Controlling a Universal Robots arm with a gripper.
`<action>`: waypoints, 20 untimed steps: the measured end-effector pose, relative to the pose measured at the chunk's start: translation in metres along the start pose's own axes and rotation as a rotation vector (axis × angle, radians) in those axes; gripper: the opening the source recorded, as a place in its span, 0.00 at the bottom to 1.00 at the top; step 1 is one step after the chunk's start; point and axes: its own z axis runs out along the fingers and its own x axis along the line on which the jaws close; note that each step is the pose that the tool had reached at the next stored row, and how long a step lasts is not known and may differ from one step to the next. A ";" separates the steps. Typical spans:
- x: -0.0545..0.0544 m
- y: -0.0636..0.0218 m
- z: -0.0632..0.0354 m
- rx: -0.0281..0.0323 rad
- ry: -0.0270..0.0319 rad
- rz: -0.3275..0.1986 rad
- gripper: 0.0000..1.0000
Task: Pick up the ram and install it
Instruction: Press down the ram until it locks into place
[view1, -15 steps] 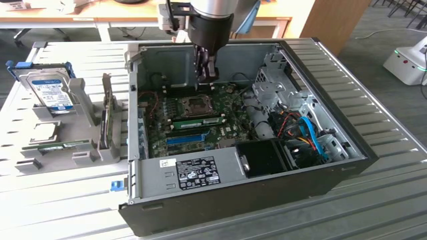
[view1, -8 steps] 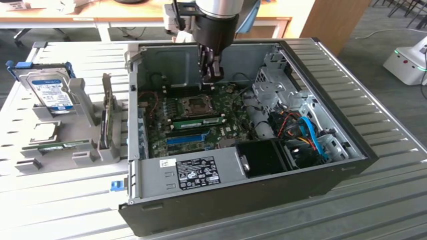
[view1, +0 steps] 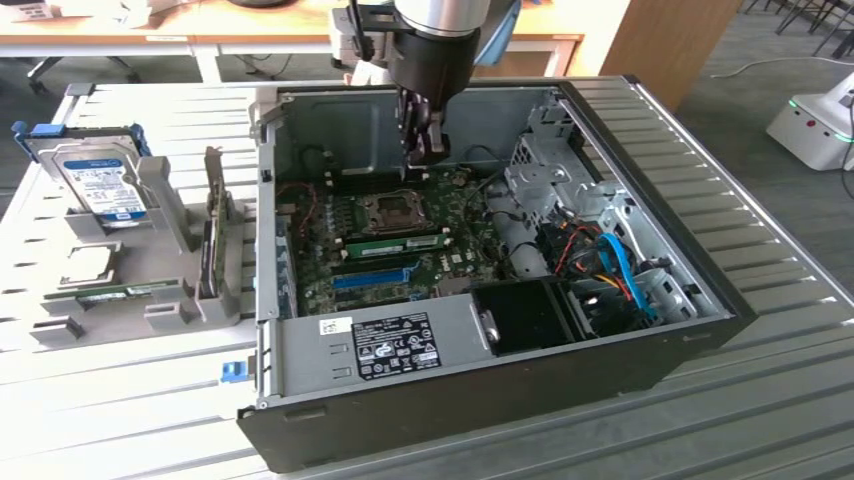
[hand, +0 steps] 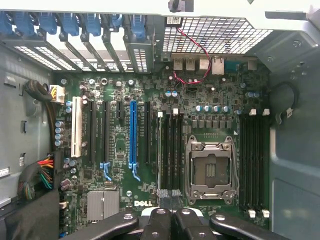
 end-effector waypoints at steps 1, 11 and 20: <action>0.000 0.0000 0.0000 0.0000 0.0000 0.000 0.11; 0.000 -0.0001 0.0000 0.0002 -0.0002 0.005 0.11; 0.000 -0.0001 0.0003 0.0035 -0.0052 0.124 0.11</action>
